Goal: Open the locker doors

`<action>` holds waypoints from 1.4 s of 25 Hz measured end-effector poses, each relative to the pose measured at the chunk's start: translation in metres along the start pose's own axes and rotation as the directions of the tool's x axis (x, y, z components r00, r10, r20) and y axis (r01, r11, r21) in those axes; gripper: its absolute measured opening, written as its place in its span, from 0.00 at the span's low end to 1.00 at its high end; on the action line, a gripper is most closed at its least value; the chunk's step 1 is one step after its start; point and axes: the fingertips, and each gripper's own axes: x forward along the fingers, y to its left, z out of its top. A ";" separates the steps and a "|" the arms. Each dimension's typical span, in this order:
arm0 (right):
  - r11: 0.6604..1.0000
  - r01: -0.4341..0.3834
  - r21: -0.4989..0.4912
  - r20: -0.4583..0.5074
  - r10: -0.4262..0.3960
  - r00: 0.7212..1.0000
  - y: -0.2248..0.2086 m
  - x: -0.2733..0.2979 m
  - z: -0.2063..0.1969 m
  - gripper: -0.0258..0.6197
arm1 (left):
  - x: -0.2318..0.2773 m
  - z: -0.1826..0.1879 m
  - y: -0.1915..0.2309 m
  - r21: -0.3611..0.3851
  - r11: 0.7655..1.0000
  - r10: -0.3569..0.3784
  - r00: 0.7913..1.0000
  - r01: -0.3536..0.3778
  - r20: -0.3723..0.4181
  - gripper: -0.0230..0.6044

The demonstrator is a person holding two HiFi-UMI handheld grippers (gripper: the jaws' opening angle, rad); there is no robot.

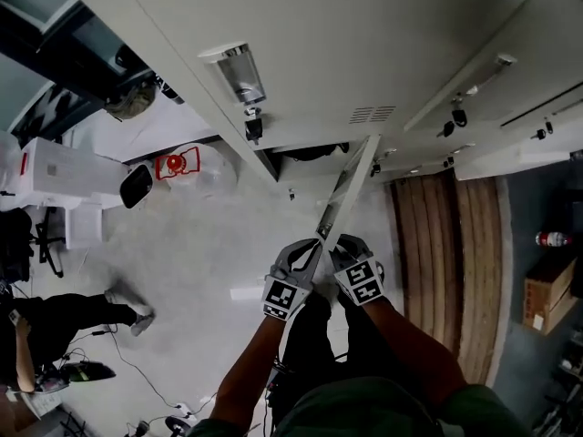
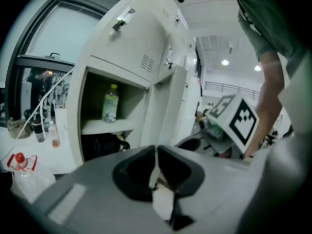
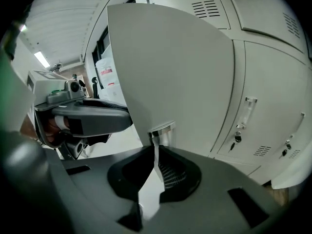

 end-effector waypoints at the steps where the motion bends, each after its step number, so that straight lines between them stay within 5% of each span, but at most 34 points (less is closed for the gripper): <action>1: 1.000 0.011 0.007 -0.003 -0.011 1.000 -0.002 -0.005 -0.002 0.06 | 0.002 -0.001 -0.005 -0.004 1.000 -0.012 1.000 0.012 -0.010 0.05; 11: 0.993 0.105 0.047 0.002 -0.105 0.994 -0.032 -0.056 -0.004 0.06 | 0.024 -0.004 -0.053 -0.005 0.994 -0.112 0.990 0.112 -0.083 0.05; 17: 0.994 0.094 0.058 -0.003 -0.094 0.996 -0.054 -0.080 -0.014 0.06 | 0.044 -0.003 -0.081 -0.012 0.995 -0.101 0.990 0.100 -0.097 0.05; 26: 0.997 -0.074 -0.015 0.021 0.074 0.997 -0.074 -0.106 -0.016 0.06 | 0.068 0.001 -0.107 -0.050 0.997 0.053 0.994 -0.058 -0.098 0.05; 35: 0.957 -0.268 -0.113 0.052 0.275 0.960 -0.077 -0.135 -0.004 0.06 | 0.075 0.008 -0.129 -0.157 0.958 0.227 0.970 -0.239 -0.092 0.05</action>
